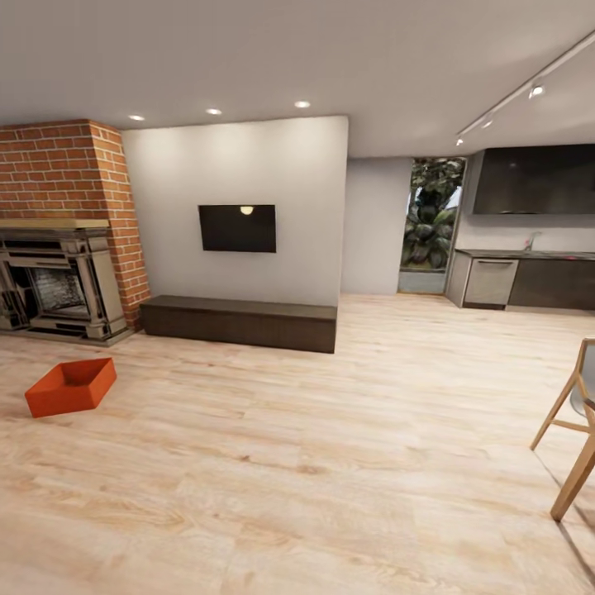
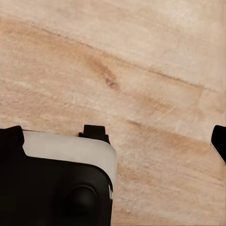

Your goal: Move the two storage containers from the living room to the garage. In the garage, place one container on the floor and stack the other container on top of it (either order is fine).

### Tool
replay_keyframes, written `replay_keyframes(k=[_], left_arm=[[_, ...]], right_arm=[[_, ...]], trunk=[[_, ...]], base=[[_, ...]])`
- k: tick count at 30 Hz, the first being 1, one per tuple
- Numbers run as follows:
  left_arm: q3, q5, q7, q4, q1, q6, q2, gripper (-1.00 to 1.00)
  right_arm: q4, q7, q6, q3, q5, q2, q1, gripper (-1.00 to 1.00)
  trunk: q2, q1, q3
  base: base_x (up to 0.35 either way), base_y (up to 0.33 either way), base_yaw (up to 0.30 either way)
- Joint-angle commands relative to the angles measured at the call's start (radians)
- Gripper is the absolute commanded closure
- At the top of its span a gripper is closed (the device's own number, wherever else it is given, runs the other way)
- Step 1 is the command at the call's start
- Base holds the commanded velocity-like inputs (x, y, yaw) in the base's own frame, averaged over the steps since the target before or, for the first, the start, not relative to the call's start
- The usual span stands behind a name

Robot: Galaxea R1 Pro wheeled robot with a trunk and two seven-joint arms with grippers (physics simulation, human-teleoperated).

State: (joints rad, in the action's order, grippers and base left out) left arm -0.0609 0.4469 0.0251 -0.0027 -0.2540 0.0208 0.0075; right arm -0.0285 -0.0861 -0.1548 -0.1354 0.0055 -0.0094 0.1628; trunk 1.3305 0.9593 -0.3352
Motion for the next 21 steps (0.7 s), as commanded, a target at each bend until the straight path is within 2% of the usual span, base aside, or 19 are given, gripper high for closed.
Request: replay_keyframes(k=[1,21], left_arm=[[-0.007,0.007,0.003,0.000,-0.001,0.002,0.000,-1.00],[-0.007,0.007,0.003,0.000,-0.001,0.002,0.000,-1.00]], right_arm=[[-0.003,-0.004,-0.005,-0.007,0.001,0.000,0.001,-1.00],[-0.003,-0.004,-0.005,-0.007,0.001,0.000,0.001,-1.00]], trunk=[[0.001,0.001,-0.001],[0.001,0.001,-0.001]], base=[[0.322,0.000,0.000],[0.322,0.000,0.000]])
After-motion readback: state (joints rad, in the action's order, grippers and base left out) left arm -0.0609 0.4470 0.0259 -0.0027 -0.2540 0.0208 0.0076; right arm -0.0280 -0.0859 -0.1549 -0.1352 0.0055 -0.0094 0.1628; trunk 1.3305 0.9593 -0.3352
